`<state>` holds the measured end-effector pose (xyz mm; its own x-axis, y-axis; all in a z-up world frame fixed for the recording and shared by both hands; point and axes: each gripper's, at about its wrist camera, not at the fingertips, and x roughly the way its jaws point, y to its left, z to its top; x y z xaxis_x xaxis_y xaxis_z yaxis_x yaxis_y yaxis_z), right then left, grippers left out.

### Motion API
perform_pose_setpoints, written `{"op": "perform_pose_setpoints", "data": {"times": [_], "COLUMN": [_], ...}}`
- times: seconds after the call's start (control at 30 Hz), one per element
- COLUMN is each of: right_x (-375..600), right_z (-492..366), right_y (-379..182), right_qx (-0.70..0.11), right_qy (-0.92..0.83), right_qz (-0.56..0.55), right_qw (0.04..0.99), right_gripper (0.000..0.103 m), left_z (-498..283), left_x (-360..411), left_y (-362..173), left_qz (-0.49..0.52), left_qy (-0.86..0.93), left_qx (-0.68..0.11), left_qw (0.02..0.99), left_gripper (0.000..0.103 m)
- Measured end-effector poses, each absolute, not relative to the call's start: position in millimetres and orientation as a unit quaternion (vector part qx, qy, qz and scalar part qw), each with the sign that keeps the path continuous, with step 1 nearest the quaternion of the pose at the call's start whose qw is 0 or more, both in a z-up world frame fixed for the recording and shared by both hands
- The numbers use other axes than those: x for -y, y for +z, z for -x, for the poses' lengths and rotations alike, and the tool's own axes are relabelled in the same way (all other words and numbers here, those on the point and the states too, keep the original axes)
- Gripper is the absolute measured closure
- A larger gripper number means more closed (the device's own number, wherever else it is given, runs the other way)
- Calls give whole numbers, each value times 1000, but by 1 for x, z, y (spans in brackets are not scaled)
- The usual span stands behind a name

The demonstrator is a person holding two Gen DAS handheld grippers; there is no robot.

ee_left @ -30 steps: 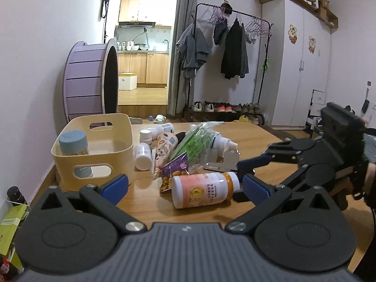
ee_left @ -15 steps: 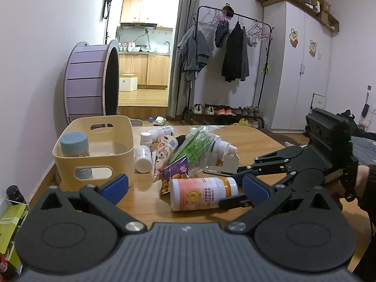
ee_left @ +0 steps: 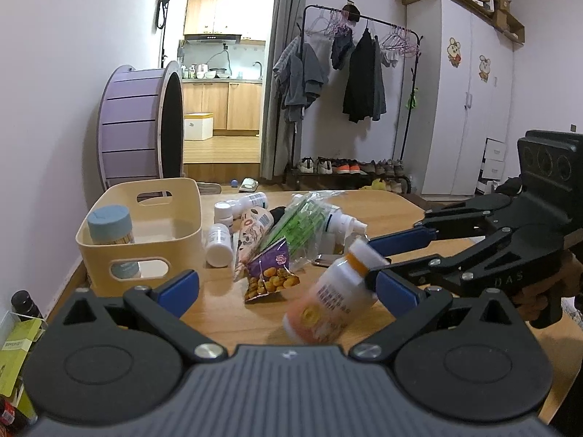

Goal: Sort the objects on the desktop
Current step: 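Lift the pill bottle upright with the right tool while the left tool grasps it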

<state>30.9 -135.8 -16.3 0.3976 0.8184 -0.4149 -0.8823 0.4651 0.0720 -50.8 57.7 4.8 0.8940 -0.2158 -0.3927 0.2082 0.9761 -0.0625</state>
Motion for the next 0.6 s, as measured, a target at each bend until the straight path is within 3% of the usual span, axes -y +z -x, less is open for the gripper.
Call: {"op": "perform_pose_setpoints", "data": {"times": [0.43, 0.6], "right_x": [136, 153], "right_z": [-29, -27], "right_y": [-9, -3], "right_qx": [-211, -205], "right_qy": [512, 508], "right_qz": [89, 47], "right_qw": [828, 835], "right_gripper": [58, 41], "left_z": [51, 52], "left_x": [-60, -58], "left_y": [6, 7], "left_qz": [4, 1], "left_qy": [-115, -124], "left_qx": [-202, -200], "left_qw": [973, 972], "left_gripper": [0, 0]}}
